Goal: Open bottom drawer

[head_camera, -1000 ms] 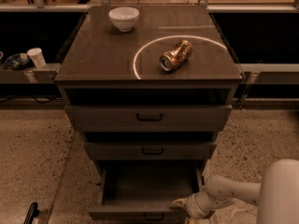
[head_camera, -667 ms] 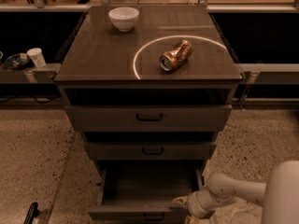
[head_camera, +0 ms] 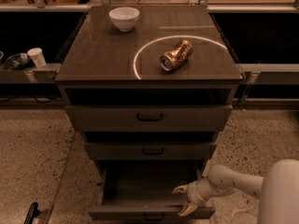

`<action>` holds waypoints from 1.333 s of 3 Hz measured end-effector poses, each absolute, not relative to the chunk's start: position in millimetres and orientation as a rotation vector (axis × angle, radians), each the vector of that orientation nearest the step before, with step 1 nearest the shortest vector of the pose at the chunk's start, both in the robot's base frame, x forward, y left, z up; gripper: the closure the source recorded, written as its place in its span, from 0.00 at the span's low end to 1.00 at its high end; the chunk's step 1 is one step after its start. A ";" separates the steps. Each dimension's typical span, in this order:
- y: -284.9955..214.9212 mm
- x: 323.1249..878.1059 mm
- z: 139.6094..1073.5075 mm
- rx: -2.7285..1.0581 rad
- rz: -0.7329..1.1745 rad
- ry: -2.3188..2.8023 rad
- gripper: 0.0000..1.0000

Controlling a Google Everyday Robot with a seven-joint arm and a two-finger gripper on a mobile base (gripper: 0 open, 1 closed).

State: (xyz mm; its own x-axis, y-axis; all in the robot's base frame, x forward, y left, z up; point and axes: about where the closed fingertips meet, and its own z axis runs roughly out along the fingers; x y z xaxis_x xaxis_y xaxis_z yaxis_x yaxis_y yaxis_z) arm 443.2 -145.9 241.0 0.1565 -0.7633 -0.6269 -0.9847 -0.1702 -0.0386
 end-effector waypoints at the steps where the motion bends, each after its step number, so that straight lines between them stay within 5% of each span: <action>1: -148.2 470.8 219.5 -1.943 0.669 1.712 0.46; 3: -153.3 493.5 208.0 -1.892 0.681 1.748 0.47; 4: -157.9 500.0 188.7 -1.872 0.718 1.778 0.66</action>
Offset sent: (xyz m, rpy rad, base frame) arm 0.0758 -0.0159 -0.0475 0.0245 0.0387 -0.1360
